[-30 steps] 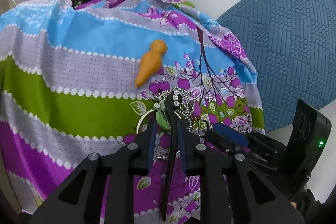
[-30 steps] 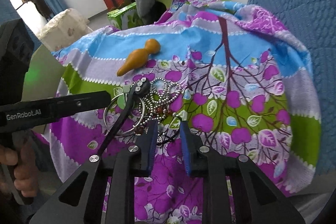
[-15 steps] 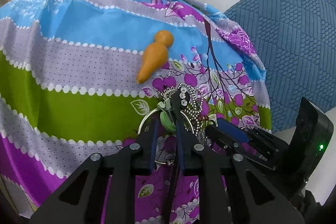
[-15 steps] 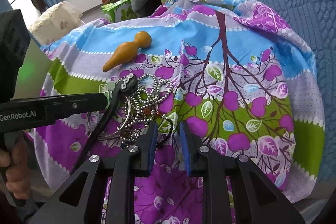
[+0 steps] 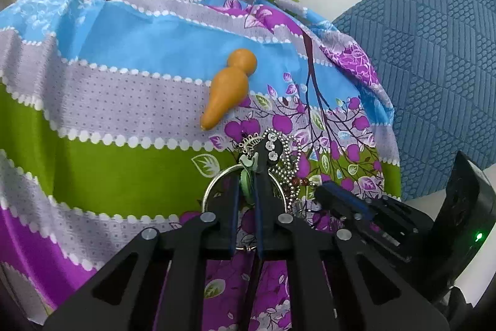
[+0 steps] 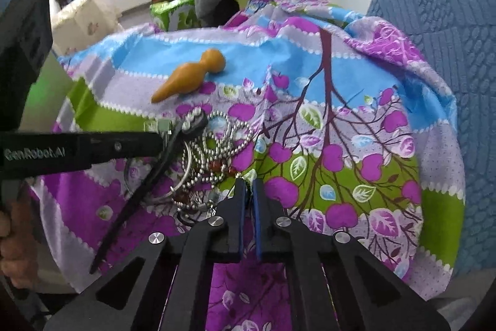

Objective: Organize jewelry
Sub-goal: 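Grasp the tangled silver chains with the right tool while the left tool grasps them too, then carry the silver chains into the white box and open both tools there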

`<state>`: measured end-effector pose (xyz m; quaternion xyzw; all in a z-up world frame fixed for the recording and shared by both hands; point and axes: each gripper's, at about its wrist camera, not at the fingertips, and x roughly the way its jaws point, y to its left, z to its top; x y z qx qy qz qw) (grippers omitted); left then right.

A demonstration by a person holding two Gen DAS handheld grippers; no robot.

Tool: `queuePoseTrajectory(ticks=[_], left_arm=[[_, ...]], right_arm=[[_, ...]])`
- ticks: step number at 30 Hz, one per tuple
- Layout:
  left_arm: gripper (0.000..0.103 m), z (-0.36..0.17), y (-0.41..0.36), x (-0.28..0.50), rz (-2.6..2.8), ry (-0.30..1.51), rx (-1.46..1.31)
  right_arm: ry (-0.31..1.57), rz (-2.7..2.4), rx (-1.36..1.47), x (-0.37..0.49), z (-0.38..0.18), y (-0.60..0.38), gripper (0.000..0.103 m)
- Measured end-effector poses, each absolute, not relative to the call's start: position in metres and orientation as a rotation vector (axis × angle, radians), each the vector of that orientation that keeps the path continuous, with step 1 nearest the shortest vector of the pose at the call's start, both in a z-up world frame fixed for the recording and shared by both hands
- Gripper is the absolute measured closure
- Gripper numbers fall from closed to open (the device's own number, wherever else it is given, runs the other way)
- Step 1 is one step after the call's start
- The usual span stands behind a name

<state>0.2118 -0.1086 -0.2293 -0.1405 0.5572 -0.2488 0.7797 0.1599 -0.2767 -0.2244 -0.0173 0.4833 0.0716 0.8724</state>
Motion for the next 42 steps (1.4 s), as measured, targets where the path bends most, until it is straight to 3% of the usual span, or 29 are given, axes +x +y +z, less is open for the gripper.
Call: queuePoseTrajectory(ticks=[14,17,20,32,35,39,42], left_arm=[[0.094,-0.213,-0.101,0.199,-0.534,1.166,-0.269],[0.094,-0.212,-0.098,0.198,-0.529,1.162,-0.268],[0.094,-0.210,-0.095,0.197,-0.520,1.157,-0.269],[0.094,-0.209,-0.083,0.196,-0.493,1.152,-0.262],[0.094,-0.209,-0.083,0.197,-0.489,1.153,-0.262],[0.094,-0.208,-0.081,0.197,-0.488,1.151,-0.265],[0.094,-0.206,-0.079,0.196,-0.486,1.148,-0.265]], right_arm=[[1.039,0.156,0.025,0.147,-0.218,-0.286,0.099],[1.039,0.171,0.024,0.144,-0.216,-0.282,0.094],[1.027,0.197,0.031,0.141,-0.213,-0.278,0.081],[1.034,0.326,0.028,0.143,-0.218,-0.255,0.081],[1.078,0.331,0.009,0.147,-0.228,-0.248,0.082],[1.082,0.290,-0.061,0.145,-0.232,-0.243,0.098],[1.090,0.283,-0.059,0.146,-0.232,-0.244,0.101]])
